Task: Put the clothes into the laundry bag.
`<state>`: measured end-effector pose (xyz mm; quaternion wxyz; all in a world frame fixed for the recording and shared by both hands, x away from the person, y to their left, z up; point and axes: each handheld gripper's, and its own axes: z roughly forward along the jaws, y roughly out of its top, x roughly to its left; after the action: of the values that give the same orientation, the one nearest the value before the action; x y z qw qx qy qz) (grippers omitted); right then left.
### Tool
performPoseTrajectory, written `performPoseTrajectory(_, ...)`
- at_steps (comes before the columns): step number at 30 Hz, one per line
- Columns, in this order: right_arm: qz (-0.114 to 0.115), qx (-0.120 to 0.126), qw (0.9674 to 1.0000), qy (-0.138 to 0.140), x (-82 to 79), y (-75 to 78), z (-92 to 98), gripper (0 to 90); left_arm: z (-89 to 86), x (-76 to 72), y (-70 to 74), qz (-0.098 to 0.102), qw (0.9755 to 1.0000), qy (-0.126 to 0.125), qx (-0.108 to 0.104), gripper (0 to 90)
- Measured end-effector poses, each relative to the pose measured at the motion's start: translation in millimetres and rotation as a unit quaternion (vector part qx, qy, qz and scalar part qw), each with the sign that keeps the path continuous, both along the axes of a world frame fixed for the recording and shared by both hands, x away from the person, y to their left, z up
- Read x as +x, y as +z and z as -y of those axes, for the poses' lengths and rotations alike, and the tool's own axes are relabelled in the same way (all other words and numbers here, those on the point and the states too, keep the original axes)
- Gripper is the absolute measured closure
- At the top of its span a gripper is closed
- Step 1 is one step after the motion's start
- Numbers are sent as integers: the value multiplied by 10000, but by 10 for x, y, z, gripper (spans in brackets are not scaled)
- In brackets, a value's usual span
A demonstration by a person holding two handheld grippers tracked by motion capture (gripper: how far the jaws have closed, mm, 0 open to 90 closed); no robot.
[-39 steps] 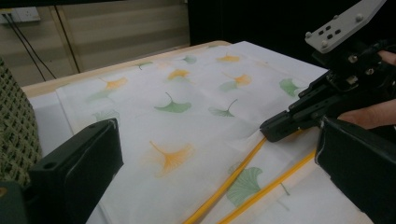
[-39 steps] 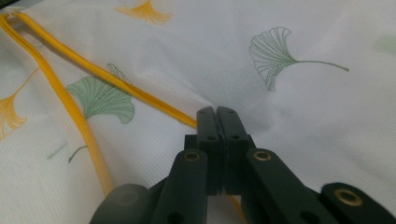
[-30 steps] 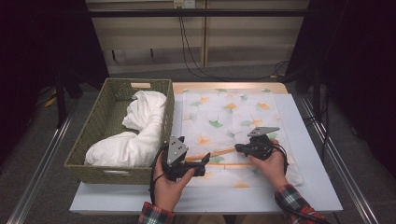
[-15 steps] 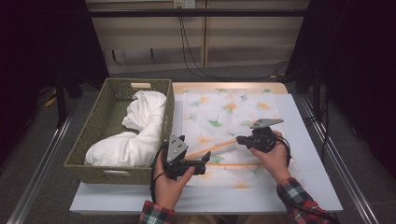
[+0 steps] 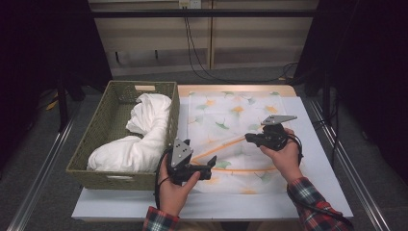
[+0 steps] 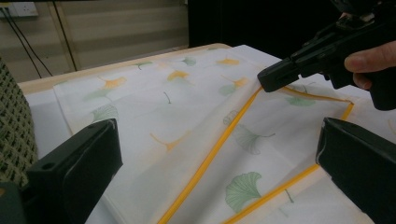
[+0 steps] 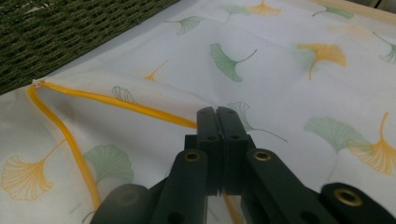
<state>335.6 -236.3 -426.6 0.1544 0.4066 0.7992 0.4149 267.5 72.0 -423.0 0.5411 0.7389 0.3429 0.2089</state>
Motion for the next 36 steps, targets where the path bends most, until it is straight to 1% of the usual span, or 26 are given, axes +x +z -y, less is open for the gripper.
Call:
performPoseTrajectory(1, 14, 1, 10000, 0, 1, 23, -2, 894, -2, 0, 6, 2, 10000, 14, 40, 1)
performPoseTrajectory(2, 54, 19, 10000, 6, 1, 67, 0, 894, -1, -1, 13, 30, 10000, 10, 9, 2)
performPoseTrajectory(3, 54, 19, 10000, 6, 1, 67, 0, 894, -1, -1, 13, 30, 10000, 10, 9, 2)
performPoseTrajectory(4, 96, 68, 9999, 26, 2, 112, 3, 894, -10, -5, 21, 60, 10000, 29, 36, 2)
performPoseTrajectory(5, 136, 58, 9999, 40, 6, 131, 6, 894, -10, -5, 21, 60, 10000, 29, 36, 2)
performPoseTrajectory(6, 123, 83, 9999, 41, 12, 146, 6, 894, -18, -11, 26, 58, 10000, 10, 3, 2)
performPoseTrajectory(8, 109, 66, 9999, 30, 27, 167, 8, 894, -25, -21, 37, 64, 9999, 78, 35, 2)
performPoseTrajectory(10, 146, 63, 9999, 47, 41, 192, 1, 894, -28, -24, 42, 65, 10000, 75, 9, 2)
performPoseTrajectory(13, 182, 154, 9997, 59, 57, 240, 6, 894, -29, -23, 38, 56, 9999, 79, 34, 2)
performPoseTrajectory(17, 221, 154, 9996, 38, 81, 294, 17, 894, -26, -17, 23, 51, 10000, 38, 29, 2)
performPoseTrajectory(18, 236, 169, 9996, 32, 93, 326, 19, 894, -29, -19, 29, 45, 9999, 73, 60, 2)
performPoseTrajectory(20, 253, 174, 9995, 43, 98, 337, 19, 894, -32, -18, 33, 59, 9999, 82, 60, 2)
performPoseTrajectory(21, 274, 151, 9995, 63, 101, 364, 7, 894, -36, -16, 35, 59, 9999, 85, 67, 2)
performPoseTrajectory(22, 291, 145, 9994, 88, 105, 373, -3, 894, -38, -11, 32, 61, 10000, 23, 10, 2)
performPoseTrajectory(23, 291, 145, 9994, 88, 105, 373, -3, 894, -38, -11, 32, 61, 10000, 23, 10, 2)
performPoseTrajectory(25, 289, 125, 9995, 93, 109, 395, -25, 894, -38, -17, 38, 53, 9999, 71, 70, 5)
performPoseTrajectory(27, 280, 117, 9995, 108, 119, 417, -33, 894, -31, -20, 39, 54, 9999, 66, 57, 6)
performPoseTrajectory(31, 342, 104, 9993, 130, 144, 476, -40, 894, -28, -23, 39, 55, 9999, 68, 68, 6)
performPoseTrajectory(33, 350, 141, 9991, 168, 167, 510, -35, 894, -26, -23, 36, 51, 9999, 74, 76, 6)
performPoseTrajectory(34, 341, 205, 9991, 150, 189, 544, -33, 894, -25, -22, 36, 36, 10000, 54, 72, 6)
performPoseTrajectory(36, 338, 200, 9991, 160, 203, 571, -32, 894, -30, -22, 39, 44, 10000, 55, 51, 6)
